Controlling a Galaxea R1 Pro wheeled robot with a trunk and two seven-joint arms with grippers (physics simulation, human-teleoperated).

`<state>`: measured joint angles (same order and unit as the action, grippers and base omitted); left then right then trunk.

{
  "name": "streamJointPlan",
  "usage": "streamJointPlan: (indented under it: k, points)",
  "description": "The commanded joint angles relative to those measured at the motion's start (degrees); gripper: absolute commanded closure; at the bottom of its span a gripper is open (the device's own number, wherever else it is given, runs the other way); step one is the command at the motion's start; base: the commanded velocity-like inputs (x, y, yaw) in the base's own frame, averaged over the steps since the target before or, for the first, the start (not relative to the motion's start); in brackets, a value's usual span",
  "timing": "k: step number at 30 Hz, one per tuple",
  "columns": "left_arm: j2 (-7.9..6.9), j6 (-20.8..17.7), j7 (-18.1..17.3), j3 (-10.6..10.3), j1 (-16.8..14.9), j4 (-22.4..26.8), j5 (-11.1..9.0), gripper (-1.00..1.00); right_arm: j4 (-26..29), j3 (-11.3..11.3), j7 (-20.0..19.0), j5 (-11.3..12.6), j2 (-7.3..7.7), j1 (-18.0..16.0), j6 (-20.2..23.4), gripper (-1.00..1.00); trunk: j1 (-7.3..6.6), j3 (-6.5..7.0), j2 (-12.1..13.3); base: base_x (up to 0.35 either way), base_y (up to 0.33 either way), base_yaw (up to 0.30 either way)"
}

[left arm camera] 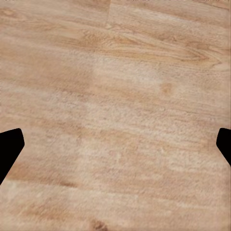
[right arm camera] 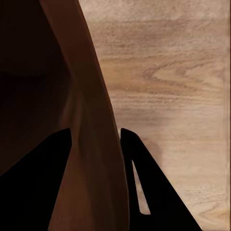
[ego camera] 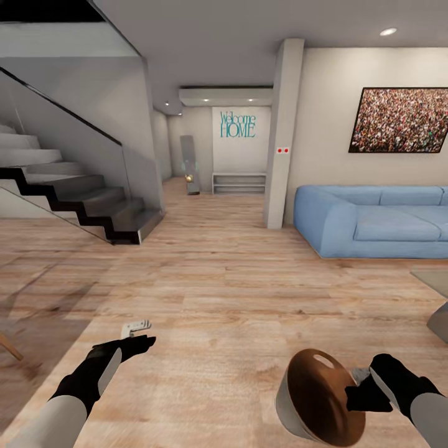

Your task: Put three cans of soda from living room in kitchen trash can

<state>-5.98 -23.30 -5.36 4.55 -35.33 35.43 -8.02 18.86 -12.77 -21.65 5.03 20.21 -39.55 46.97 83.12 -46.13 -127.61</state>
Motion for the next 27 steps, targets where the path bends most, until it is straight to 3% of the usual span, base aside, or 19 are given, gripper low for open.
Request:
streamJointPlan:
  k: [1,12,18,23,27]
  points:
    - [0.0,0.0,0.0,0.0,0.0,0.0,0.0,-1.0,0.1,-0.2,-0.1,1.3,0.11,0.0,0.3,1.0,-0.23,0.19,0.4,0.0,0.0,0.0]
    - [0.0,0.0,0.0,0.0,0.0,0.0,0.1,-1.0,-0.3,-1.4,0.8,1.2,0.6,0.2,0.3,1.0,-2.64,2.17,4.8,0.0,0.0,0.0]
    - [0.0,0.0,0.0,0.0,0.0,0.0,0.1,-1.0,-0.1,-1.5,0.6,1.3,3.17,2.1,-0.7,1.0,-3.96,3.24,7.2,0.0,0.0,0.0]
    - [0.0,0.0,0.0,0.0,0.0,0.0,0.1,-1.0,-0.5,-1.7,0.7,1.2,3.66,2.6,-2.0,1.0,-4.62,3.78,8.4,0.0,0.0,0.0]
    - [0.04,0.0,-0.1,-0.1,0.0,0.0,0.1,-1.0,-0.7,-4.0,0.9,1.3,3.66,3.5,-2.3,1.0,-4.62,3.78,8.4,0.0,0.0,0.0]
